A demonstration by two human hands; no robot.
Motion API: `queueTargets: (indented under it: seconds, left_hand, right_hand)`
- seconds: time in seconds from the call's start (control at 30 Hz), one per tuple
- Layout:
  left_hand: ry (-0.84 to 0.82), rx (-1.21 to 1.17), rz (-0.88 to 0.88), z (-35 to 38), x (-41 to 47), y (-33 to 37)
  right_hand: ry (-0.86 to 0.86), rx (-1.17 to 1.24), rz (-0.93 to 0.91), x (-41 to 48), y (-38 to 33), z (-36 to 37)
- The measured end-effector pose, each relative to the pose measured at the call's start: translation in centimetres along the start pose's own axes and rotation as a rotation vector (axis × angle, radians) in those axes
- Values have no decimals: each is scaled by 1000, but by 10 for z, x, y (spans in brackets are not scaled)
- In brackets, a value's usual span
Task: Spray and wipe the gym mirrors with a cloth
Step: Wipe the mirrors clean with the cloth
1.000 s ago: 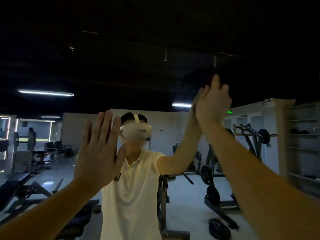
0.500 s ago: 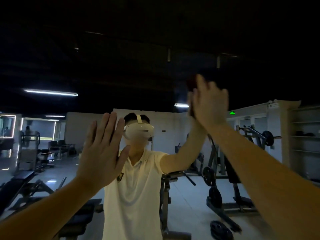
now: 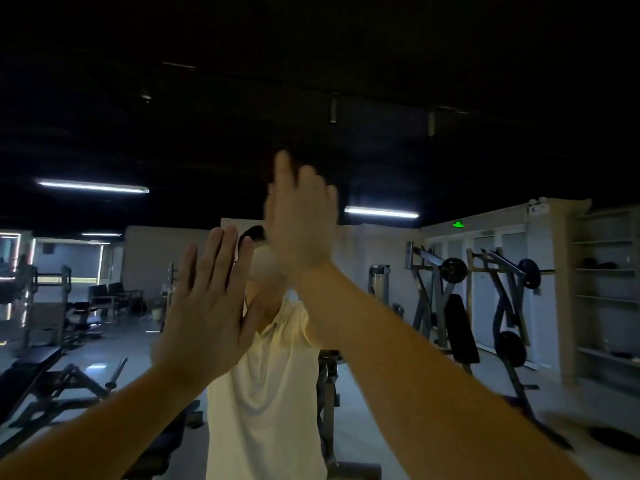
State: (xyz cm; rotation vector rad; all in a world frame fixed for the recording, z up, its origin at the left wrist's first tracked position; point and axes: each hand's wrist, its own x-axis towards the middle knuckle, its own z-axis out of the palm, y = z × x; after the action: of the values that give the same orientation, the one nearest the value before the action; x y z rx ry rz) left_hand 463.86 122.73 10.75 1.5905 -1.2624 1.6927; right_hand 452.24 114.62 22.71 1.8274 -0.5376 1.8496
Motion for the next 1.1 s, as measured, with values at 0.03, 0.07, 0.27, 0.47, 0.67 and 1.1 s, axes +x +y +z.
queueTargets:
  seconds: [0.03,0.07,0.27,0.47,0.67,1.1]
  left_hand:
    - [-9,6,1,-1,0,-1]
    - [-20,11,1,-1,0,-2]
    - [-3,-23,-7,-1,-1,-1]
    - [3,-16,-19,-1,-2,-1]
    - [-44,15,-33,-1,-2,1]
    - [-178,87,-39,-33,-39,-21]
  right_hand:
    - [-20,10,-58,-6,-15,4]
    - [-39,-1,-112,-12,-24,6]
    - [-29,-117,-288,-9,59,-15]
    - [52,-231,185,3,170,-47]
    - [89,-175,281,8,119,-25]
    - [-114,35,-444,-128,29,-6]
